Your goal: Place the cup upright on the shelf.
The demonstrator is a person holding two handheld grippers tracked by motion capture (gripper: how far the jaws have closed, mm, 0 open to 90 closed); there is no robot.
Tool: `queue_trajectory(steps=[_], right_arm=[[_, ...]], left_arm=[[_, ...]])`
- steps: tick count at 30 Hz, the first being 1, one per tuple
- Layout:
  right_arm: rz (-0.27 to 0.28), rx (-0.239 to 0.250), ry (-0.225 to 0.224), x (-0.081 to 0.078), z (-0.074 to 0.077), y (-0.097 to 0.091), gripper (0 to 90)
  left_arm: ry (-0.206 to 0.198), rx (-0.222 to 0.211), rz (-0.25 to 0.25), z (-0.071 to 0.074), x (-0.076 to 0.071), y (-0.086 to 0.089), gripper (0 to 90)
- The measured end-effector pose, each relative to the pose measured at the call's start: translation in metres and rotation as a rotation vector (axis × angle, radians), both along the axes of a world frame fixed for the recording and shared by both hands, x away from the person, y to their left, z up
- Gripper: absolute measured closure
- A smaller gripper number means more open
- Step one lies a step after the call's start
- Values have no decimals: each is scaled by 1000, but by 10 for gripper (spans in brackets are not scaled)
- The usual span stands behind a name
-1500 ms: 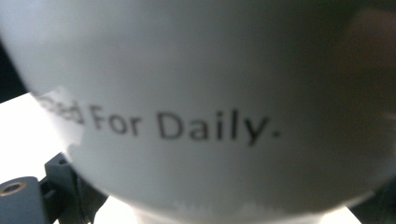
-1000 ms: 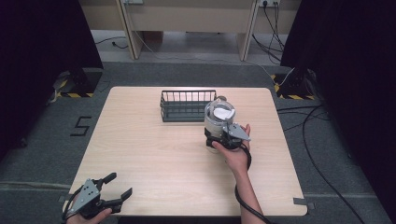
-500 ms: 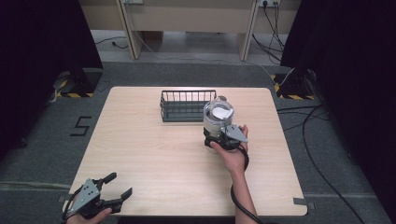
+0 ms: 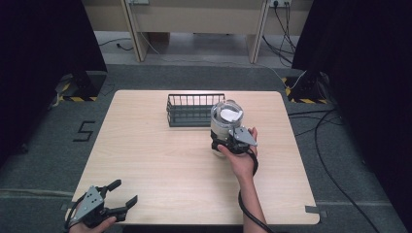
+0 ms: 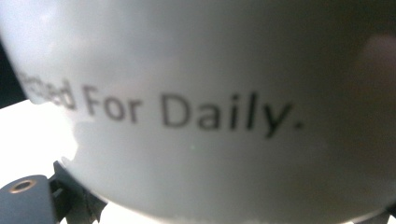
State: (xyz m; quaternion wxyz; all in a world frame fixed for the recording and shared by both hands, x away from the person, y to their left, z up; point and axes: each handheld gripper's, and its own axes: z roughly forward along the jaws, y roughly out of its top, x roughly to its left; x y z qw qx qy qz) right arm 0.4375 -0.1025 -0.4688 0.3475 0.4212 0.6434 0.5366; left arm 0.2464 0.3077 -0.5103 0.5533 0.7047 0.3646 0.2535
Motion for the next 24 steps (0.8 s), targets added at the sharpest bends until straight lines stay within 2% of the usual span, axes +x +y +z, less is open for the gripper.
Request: queue_trajectory(steps=[12,24], right_arm=[[10,0,-20,1,16,5,94],[12,10,-38,10,32,13,94]], left_arm=[[0,-4,1,0,0,1,145],[-3,-1,2,1,0,1,145]])
